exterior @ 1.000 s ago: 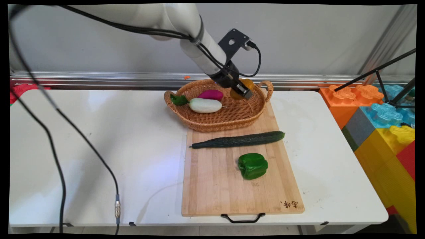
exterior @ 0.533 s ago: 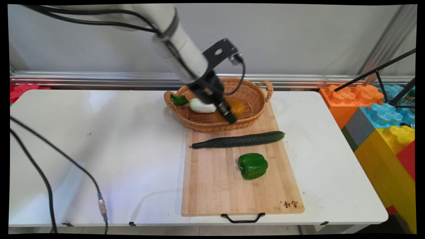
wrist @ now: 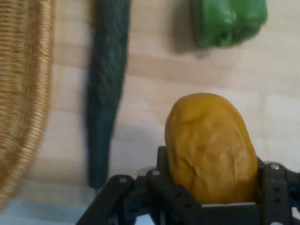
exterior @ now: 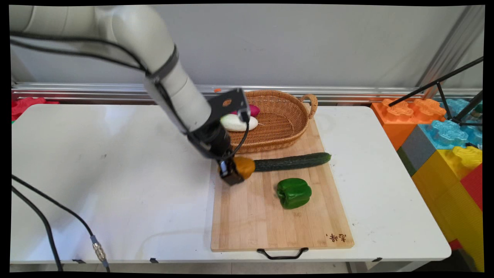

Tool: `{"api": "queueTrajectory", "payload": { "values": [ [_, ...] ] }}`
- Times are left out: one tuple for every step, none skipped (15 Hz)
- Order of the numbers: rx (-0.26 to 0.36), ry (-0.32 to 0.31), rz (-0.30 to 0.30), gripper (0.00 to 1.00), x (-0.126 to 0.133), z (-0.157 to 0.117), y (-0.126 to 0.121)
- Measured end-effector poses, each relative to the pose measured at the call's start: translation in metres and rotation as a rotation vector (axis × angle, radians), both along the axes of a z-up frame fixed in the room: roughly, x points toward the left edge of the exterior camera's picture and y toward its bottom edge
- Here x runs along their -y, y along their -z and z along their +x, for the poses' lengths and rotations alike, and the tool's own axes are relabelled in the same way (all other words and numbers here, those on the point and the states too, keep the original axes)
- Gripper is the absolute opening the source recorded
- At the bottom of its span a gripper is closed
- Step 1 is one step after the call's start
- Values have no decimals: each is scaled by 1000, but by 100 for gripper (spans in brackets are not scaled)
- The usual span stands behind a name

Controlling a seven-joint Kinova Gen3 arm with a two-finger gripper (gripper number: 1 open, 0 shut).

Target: Place the picked object on the cutting board

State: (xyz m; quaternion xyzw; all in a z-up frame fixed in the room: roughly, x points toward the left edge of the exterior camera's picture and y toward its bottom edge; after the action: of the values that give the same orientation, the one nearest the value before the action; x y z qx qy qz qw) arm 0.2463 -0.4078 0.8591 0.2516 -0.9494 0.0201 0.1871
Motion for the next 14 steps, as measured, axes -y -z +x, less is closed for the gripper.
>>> {"api": "queueTrajectory", "payload": {
  "values": [
    [3,15,9,0,-5,1,9],
    [3,24,14,0,-9,1,17],
    [0,32,16,0,-11,1,24],
    [-4,40,15,0,-14,-1,31],
    [-10,46,12,0,-16,-3,39],
    [-15,50,7,0,-17,-4,44],
    [-20,52,1,0,-18,-6,48],
    [-26,55,-8,0,-18,-8,53],
    [-31,56,-15,0,-19,-9,56],
    [-35,56,-19,0,-19,-10,58],
    [-39,56,-25,100,-20,-11,60],
    [-43,58,-29,100,-21,-12,62],
    [-45,60,-31,100,-22,-12,63],
    [-46,62,-33,100,-22,-12,64]
  ]
}}
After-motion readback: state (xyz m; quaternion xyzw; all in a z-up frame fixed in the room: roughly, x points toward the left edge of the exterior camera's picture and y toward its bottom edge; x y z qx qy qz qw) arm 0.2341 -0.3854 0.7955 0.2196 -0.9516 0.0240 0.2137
